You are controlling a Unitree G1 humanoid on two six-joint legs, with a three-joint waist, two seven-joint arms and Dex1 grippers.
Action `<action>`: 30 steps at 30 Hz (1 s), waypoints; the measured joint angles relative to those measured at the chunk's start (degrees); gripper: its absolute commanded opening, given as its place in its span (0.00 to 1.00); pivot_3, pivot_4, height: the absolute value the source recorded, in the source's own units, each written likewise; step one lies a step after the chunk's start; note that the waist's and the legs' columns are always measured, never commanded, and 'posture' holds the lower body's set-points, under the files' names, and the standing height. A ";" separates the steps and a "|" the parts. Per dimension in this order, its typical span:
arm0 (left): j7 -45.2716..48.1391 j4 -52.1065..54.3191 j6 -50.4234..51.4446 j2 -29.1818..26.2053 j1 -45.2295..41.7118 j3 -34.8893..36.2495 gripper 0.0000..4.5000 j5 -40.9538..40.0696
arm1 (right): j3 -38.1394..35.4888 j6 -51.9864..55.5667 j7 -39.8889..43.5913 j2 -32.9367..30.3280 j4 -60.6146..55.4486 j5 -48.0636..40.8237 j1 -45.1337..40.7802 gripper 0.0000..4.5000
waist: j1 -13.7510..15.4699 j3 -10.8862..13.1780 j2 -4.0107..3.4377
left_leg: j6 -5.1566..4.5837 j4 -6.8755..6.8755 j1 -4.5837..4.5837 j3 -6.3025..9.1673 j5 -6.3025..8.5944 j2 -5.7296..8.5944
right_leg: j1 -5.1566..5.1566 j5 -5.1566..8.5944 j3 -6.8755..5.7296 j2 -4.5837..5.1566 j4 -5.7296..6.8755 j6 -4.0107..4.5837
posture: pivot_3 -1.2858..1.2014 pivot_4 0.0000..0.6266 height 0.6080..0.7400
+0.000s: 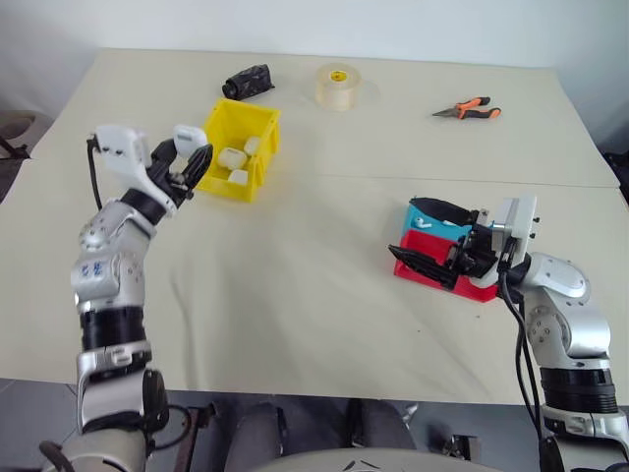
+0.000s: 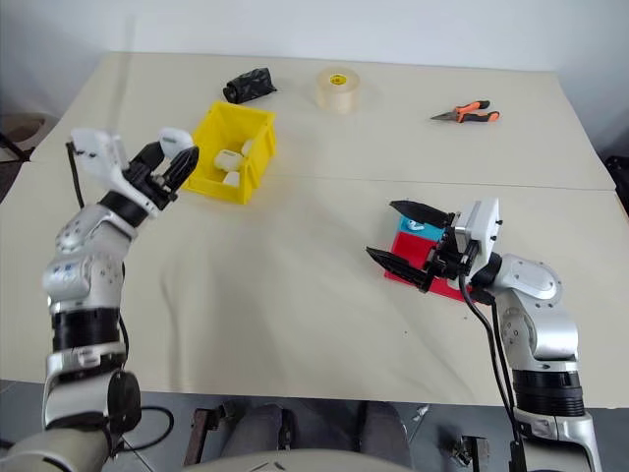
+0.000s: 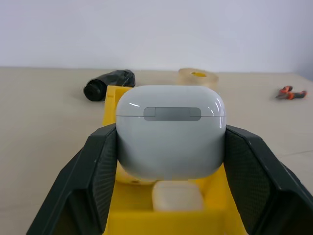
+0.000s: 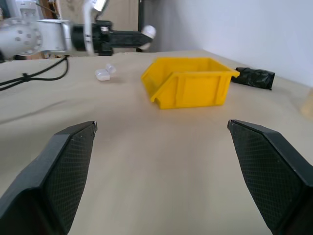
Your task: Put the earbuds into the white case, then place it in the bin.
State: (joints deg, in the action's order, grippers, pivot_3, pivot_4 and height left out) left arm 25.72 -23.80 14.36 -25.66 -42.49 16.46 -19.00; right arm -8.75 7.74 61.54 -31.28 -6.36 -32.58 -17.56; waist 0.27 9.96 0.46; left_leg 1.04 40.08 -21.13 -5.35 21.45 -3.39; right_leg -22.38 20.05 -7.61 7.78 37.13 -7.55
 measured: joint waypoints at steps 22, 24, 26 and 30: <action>27.24 3.39 -9.13 -11.50 9.88 -7.36 1.00 2.74 | 0.80 -0.02 0.66 -2.62 -0.70 0.90 2.64 1.00 | -2.48 0.01 0.01 | 0.02 0.00 0.03 -0.01 -0.01 -0.08 | -0.17 0.00 0.02 0.01 0.26 0.01 | 0.52 0.24 1.00; 29.88 11.22 -9.22 -13.32 15.58 -6.93 1.00 1.17 | 0.79 -0.02 2.43 -4.19 0.75 0.93 2.53 1.00 | -2.25 0.01 0.01 | 0.02 0.01 0.03 0.00 -0.01 -0.08 | -0.15 0.00 0.06 0.01 0.25 0.01 | 0.52 0.24 1.00; 31.59 17.28 -8.99 -14.71 20.80 -5.68 1.00 -0.31 | 0.82 -0.07 4.61 -5.86 2.57 1.10 2.26 1.00 | -1.90 0.01 0.01 | 0.02 0.03 0.02 -0.01 -0.01 -0.09 | -0.14 0.00 0.09 0.02 0.24 0.01 | 0.52 0.24 1.00; 33.73 23.85 -10.44 -16.44 27.90 -3.88 1.00 -1.59 | 1.10 -0.55 7.90 -7.51 4.98 1.35 1.65 1.00 | -1.40 0.01 0.01 | 0.01 0.04 0.02 -0.01 0.00 0.00 | -0.10 0.00 0.08 0.13 0.24 0.00 | 0.52 0.24 1.00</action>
State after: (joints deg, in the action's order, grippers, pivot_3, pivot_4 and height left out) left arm 59.45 0.04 3.92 -42.10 -14.59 12.58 -20.60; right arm -7.65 7.20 69.45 -38.80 -1.39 -31.23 -15.91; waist -1.13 9.97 0.47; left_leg 1.05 40.12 -21.11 -5.35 21.44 -3.39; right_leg -22.47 20.06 -7.52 7.91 37.38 -7.55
